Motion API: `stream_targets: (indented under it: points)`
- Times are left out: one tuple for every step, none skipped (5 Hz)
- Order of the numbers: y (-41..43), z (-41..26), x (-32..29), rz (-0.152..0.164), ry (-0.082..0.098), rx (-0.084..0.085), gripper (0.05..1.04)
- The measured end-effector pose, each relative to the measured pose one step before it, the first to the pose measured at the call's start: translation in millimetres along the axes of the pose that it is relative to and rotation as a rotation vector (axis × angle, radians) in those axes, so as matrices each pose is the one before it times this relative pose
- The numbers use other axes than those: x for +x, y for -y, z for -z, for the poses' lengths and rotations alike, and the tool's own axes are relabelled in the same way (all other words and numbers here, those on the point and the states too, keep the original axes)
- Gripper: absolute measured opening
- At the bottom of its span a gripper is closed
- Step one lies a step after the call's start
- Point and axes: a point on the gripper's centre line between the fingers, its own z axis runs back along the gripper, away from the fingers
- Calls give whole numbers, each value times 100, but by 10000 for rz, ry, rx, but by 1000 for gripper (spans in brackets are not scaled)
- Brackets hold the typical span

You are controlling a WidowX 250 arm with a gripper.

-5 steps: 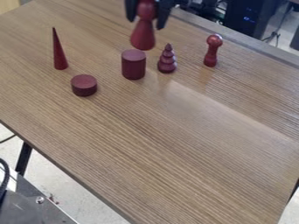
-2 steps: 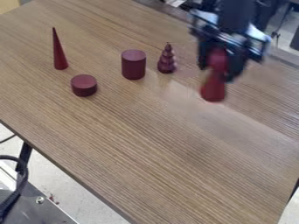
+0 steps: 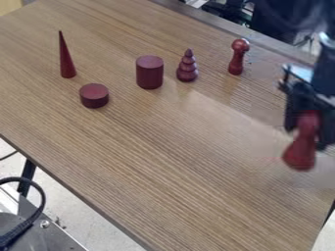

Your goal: Move the big pawn to the right of the table

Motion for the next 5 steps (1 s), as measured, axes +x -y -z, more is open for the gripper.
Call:
stream_targets:
  points:
    - [-147, 1504, 119, -167, -25, -42, 598]
    - [-939, 601, -579, -756, 10, -130, 598]
    - [-1463, -141, -501, -679, 186, -27, 598]
    - [-749, -28, -134, -333, 67, 109, 628]
    - [-268, -133, 135, -189, 31, 57, 716]
